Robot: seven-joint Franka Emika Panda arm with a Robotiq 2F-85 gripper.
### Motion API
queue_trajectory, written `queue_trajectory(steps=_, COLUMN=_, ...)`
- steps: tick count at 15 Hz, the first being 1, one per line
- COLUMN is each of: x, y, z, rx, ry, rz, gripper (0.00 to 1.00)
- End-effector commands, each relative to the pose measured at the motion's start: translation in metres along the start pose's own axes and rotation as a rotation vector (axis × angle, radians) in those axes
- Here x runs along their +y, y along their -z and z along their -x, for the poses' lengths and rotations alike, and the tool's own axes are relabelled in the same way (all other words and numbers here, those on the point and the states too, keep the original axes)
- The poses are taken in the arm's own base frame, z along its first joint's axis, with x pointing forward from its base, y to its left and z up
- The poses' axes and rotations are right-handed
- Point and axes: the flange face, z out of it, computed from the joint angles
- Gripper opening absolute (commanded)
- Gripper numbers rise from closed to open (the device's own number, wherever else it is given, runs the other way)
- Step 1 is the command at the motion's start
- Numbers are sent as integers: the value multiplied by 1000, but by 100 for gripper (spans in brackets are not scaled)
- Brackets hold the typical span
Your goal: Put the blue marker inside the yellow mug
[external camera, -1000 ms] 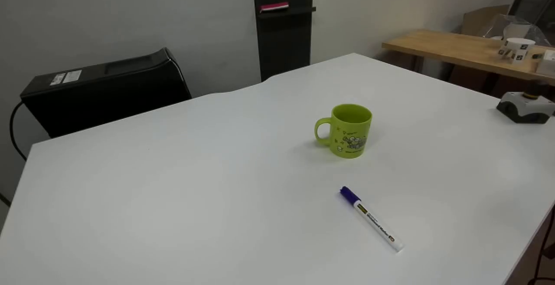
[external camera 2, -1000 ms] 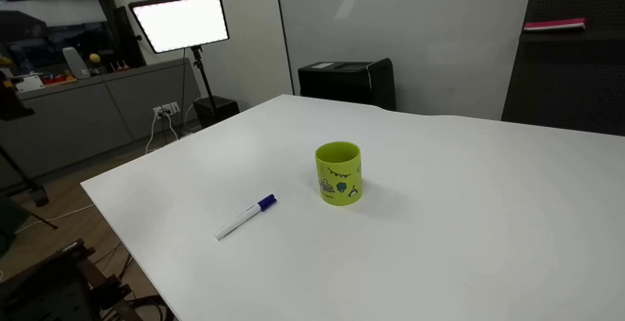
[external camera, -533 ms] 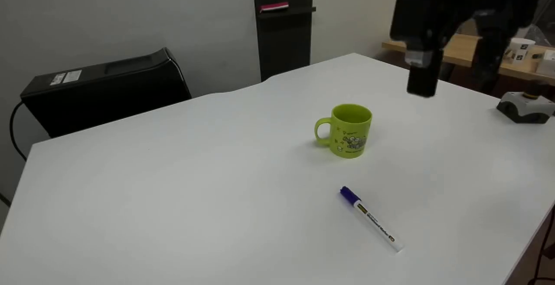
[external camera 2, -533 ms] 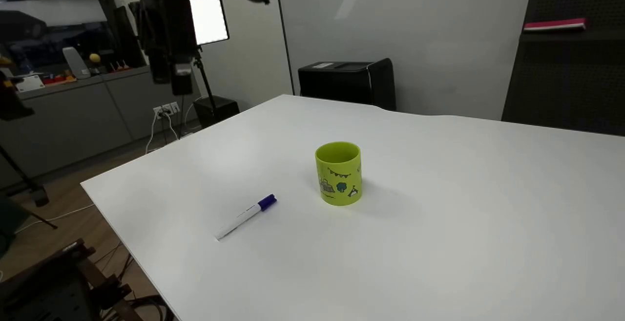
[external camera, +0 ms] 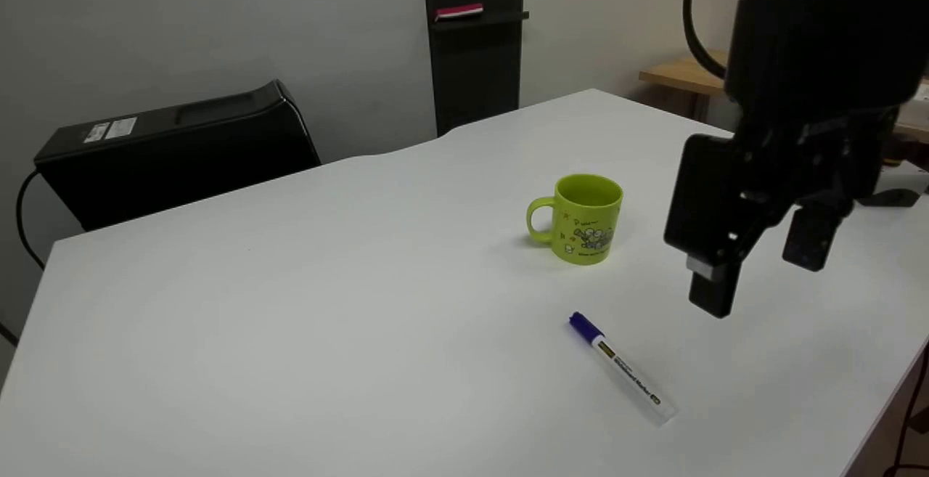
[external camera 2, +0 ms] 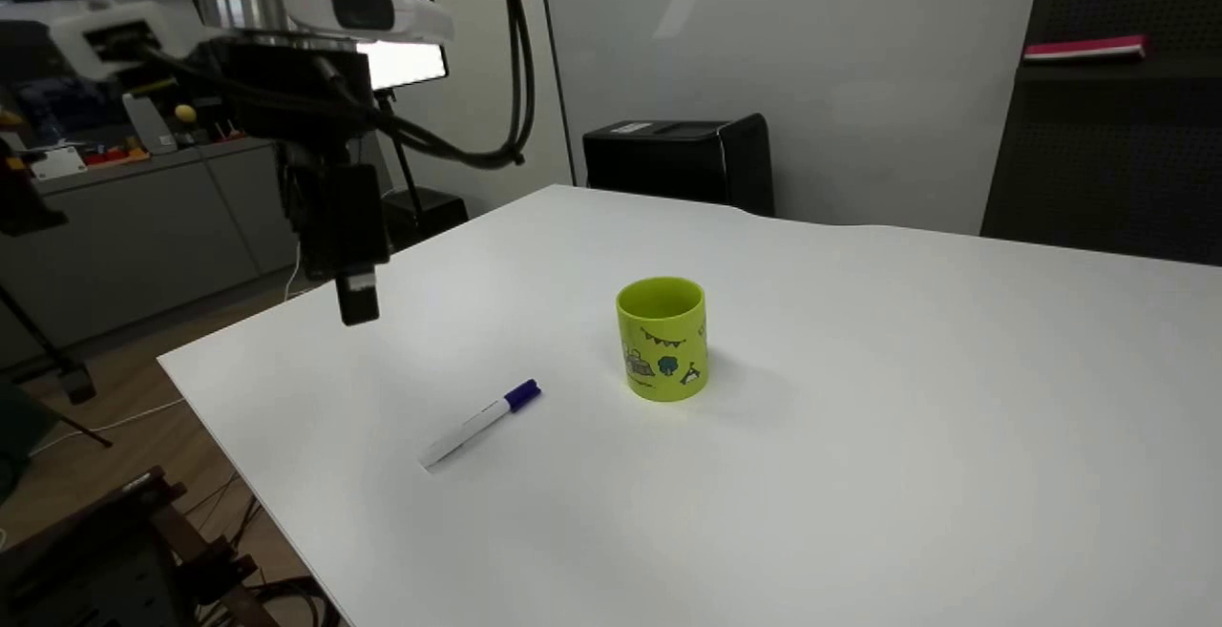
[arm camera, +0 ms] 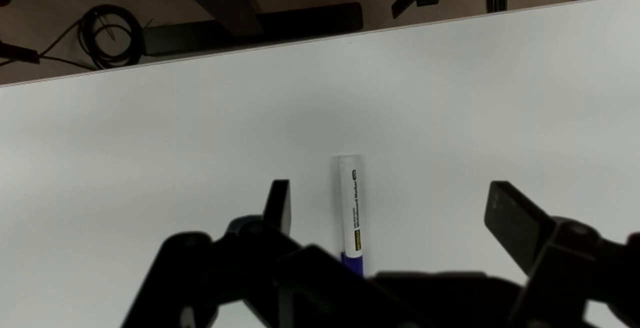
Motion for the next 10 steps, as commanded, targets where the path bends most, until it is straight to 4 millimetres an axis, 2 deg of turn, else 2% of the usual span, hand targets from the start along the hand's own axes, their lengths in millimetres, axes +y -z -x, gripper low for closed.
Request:
queue_trajectory(steps=1, x=-4, y=-27, z=1, rx=56, ry=-1, rz=-11, gripper=100)
queue_trajectory(steps=5, x=-4, y=-53, z=-7, rx=118, ry=6, rz=-12, gripper=100)
queue_trajectory(steps=10, x=-3, y=-82, z=-41, rx=134, ry=-9, rz=-12, gripper=100)
